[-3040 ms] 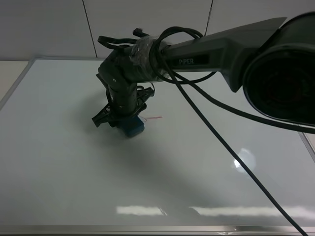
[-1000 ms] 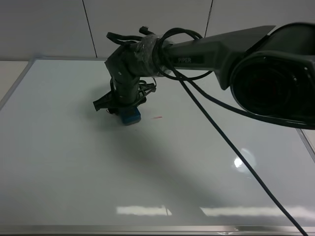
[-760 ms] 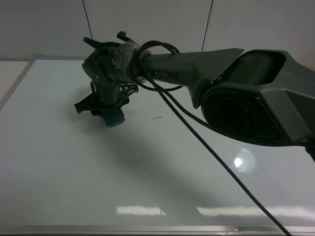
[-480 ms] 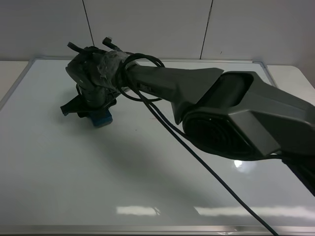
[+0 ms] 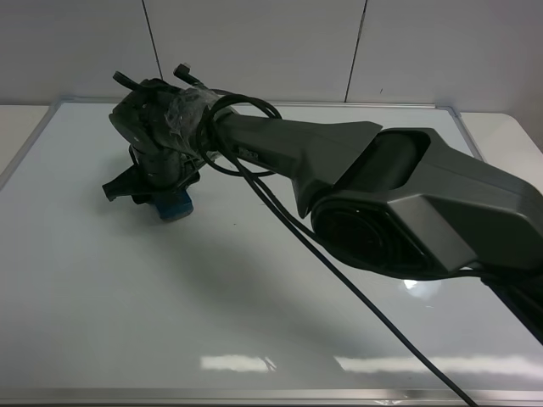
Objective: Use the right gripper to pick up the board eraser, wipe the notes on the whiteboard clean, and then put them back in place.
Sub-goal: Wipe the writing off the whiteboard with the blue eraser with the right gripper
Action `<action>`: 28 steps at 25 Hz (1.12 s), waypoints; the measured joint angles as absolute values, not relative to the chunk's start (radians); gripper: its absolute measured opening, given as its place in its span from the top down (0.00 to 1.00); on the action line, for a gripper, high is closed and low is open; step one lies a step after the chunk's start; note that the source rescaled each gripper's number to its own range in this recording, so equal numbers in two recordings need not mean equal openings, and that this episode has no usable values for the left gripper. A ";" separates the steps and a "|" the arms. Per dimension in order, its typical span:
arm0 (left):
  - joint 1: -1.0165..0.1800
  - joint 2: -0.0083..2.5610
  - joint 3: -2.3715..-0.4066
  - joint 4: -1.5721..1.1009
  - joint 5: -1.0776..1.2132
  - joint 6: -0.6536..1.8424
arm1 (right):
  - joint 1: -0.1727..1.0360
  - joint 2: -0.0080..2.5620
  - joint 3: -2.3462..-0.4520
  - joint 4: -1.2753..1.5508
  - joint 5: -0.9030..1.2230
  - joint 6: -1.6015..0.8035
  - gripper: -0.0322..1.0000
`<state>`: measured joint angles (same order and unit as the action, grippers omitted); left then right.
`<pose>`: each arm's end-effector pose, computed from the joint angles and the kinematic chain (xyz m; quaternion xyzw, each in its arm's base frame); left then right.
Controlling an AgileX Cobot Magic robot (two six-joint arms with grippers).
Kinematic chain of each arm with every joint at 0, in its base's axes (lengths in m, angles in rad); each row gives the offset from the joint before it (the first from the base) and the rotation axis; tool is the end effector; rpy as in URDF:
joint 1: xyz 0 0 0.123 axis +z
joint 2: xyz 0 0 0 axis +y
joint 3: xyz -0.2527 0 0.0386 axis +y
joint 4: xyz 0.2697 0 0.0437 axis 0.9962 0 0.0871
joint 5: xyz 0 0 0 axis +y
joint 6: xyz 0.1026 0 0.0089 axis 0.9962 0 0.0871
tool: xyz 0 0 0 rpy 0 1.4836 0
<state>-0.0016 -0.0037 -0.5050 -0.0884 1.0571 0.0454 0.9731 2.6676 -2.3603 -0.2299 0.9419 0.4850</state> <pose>0.0534 -0.0080 0.2846 0.0218 0.8489 -0.0326 0.5271 0.3275 0.4473 0.0717 -0.2809 0.9325 0.0564 0.2200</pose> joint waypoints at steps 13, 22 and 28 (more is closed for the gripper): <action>-0.002 -0.004 -0.505 -0.088 1.057 0.045 | 0.881 2.658 -2.363 -0.213 1.002 0.488 0.97; -0.002 -0.004 -0.505 -0.088 1.057 0.045 | 0.805 2.597 -2.271 -0.245 1.049 0.461 0.97; -0.002 -0.004 -0.505 -0.088 1.057 0.045 | 0.803 2.533 -2.151 -0.289 1.041 0.455 0.97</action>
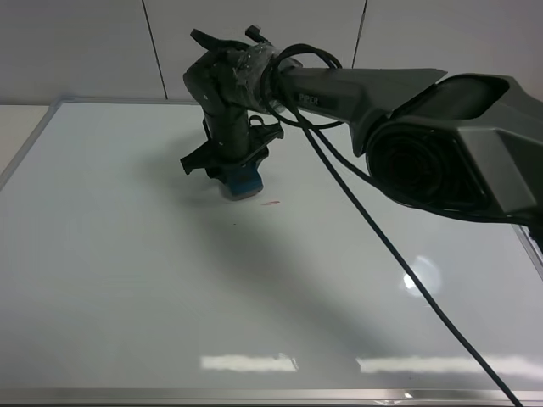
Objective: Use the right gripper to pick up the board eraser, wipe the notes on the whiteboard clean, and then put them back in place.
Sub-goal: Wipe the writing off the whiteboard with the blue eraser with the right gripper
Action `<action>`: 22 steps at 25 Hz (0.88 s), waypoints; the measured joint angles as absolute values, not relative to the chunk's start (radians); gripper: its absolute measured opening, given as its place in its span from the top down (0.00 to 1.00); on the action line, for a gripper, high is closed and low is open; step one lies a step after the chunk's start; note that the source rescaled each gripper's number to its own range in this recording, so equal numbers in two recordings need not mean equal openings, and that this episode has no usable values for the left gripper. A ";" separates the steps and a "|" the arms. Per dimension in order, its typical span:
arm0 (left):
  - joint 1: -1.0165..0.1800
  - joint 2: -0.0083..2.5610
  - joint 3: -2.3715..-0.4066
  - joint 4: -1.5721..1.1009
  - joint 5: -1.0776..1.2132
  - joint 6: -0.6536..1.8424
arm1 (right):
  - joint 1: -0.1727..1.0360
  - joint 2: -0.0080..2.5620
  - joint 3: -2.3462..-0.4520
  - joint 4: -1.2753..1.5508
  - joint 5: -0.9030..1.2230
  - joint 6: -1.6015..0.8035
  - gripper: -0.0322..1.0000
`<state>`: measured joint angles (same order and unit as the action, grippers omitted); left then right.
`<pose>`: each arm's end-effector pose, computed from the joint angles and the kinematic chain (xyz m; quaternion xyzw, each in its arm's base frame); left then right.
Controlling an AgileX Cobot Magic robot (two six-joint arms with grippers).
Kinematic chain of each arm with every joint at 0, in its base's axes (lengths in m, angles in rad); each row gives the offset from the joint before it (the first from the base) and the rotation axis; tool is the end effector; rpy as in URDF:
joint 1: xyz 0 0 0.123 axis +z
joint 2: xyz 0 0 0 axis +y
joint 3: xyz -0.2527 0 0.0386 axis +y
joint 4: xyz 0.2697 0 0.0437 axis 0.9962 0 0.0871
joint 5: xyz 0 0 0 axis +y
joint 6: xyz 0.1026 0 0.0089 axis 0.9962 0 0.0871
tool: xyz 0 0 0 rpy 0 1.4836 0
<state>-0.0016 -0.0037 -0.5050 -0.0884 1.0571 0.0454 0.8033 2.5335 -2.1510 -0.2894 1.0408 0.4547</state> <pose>0.0534 -0.0080 0.2846 0.0218 0.8489 -0.0326 0.5271 0.3800 0.3573 0.0789 -0.2274 0.9578 -0.0386 0.1714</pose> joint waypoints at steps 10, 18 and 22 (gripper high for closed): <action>-0.002 -0.004 -0.505 -0.088 1.057 0.045 | 0.802 2.371 -1.814 -0.312 0.873 0.515 0.97; -0.002 -0.004 -0.505 -0.088 1.057 0.045 | 0.802 2.229 -1.501 -0.335 0.669 0.612 0.97; -0.002 -0.004 -0.505 -0.088 1.057 0.045 | 0.802 2.182 -1.395 -0.361 0.589 0.670 0.97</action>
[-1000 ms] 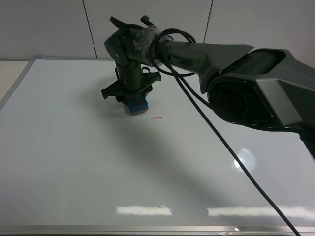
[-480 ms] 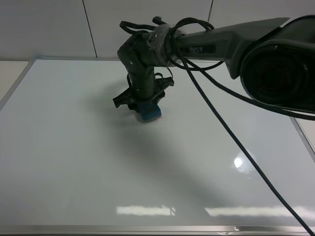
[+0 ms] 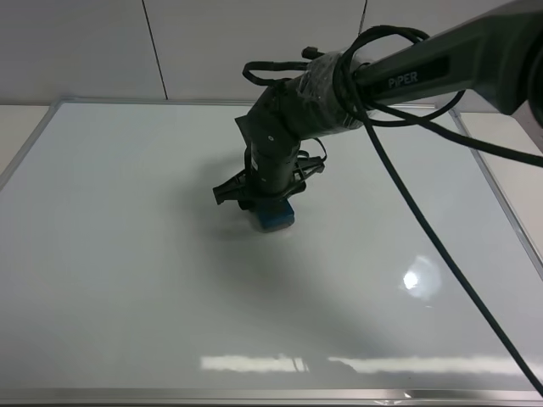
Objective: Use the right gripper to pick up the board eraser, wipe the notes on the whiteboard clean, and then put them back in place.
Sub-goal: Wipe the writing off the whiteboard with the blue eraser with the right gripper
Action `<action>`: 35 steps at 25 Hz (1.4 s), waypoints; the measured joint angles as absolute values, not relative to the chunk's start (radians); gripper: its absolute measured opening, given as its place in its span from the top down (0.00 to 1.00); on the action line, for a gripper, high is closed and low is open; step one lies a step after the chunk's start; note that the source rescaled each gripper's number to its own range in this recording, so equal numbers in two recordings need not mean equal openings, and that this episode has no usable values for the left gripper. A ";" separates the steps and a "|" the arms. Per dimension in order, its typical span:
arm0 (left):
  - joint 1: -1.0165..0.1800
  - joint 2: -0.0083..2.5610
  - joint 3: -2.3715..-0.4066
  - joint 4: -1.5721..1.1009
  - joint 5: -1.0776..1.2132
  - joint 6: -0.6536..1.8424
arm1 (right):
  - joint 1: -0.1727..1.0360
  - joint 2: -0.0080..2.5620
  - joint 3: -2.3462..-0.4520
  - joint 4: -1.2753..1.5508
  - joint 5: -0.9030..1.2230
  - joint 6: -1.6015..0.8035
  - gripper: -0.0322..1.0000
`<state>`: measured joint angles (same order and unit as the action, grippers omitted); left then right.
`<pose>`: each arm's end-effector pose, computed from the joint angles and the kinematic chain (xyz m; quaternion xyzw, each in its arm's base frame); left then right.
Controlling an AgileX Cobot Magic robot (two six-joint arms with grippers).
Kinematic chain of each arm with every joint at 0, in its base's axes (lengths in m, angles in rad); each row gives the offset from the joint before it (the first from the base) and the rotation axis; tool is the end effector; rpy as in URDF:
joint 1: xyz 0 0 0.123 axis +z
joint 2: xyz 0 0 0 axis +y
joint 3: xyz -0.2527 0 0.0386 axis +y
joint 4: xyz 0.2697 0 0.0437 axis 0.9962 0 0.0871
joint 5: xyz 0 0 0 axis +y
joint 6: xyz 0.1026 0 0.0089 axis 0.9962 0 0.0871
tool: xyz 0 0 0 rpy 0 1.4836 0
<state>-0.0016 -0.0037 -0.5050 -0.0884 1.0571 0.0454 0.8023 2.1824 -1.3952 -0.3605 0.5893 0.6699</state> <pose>0.0534 -0.0080 0.2846 0.0218 0.8489 -0.0326 0.5271 0.3127 0.2943 0.0514 -0.1977 0.9631 0.0041 0.1825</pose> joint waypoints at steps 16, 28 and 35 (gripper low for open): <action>-0.002 -0.004 -0.505 -0.088 1.057 0.045 | 0.802 2.089 -1.216 -0.598 0.573 0.925 0.97; -0.002 -0.004 -0.505 -0.088 1.057 0.045 | 0.878 2.089 -1.207 -0.574 0.469 0.891 0.97; -0.002 -0.004 -0.505 -0.088 1.057 0.045 | 0.914 2.109 -1.226 -0.466 0.400 0.790 0.97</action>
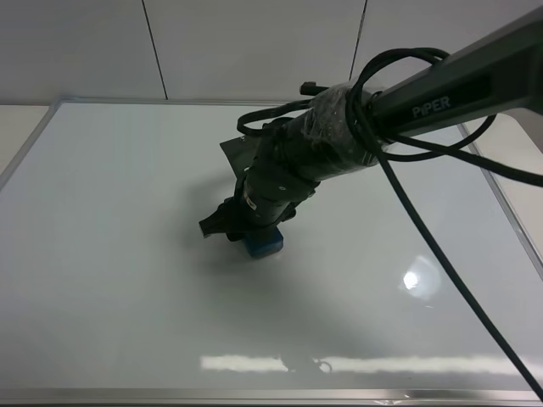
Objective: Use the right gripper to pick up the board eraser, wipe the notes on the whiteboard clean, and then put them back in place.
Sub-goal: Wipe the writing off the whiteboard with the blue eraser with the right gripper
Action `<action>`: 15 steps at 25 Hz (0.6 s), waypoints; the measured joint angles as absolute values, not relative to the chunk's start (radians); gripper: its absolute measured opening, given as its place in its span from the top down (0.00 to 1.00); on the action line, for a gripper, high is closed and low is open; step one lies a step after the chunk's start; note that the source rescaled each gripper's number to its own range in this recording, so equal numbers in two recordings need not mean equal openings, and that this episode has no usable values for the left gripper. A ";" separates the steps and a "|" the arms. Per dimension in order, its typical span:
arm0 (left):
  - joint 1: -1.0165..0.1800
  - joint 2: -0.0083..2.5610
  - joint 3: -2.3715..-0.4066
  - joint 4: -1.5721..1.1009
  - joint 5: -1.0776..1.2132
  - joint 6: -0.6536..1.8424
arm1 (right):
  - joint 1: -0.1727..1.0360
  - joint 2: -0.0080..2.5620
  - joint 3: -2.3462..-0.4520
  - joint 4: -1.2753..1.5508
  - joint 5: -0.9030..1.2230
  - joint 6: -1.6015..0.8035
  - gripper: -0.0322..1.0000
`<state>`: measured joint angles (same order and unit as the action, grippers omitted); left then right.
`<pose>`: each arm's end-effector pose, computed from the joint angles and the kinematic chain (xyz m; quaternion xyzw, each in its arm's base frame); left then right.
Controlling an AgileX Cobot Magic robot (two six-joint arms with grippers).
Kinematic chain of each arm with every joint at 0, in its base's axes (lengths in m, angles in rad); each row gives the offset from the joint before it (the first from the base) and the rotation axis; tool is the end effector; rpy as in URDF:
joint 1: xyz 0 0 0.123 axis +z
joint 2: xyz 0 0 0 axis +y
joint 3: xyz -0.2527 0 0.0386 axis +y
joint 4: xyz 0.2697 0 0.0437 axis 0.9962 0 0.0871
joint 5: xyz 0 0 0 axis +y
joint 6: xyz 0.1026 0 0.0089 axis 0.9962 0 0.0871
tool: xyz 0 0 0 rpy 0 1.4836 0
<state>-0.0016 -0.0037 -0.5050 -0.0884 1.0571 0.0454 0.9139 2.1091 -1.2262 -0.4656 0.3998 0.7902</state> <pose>0.0534 -0.0080 0.2846 0.0218 0.8489 -0.0326 0.5271 0.2637 0.3124 0.0467 -0.2507 0.9422 0.0524 0.2158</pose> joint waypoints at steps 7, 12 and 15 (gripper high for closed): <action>-0.002 -0.004 -0.505 -0.088 1.057 0.045 | 0.954 2.190 -1.398 -0.404 0.504 0.713 0.97; -0.002 -0.004 -0.505 -0.088 1.057 0.045 | 0.954 2.190 -1.402 -0.414 0.550 0.708 0.97; -0.002 -0.004 -0.505 -0.088 1.057 0.045 | 0.945 2.179 -1.374 -0.431 0.550 0.711 0.97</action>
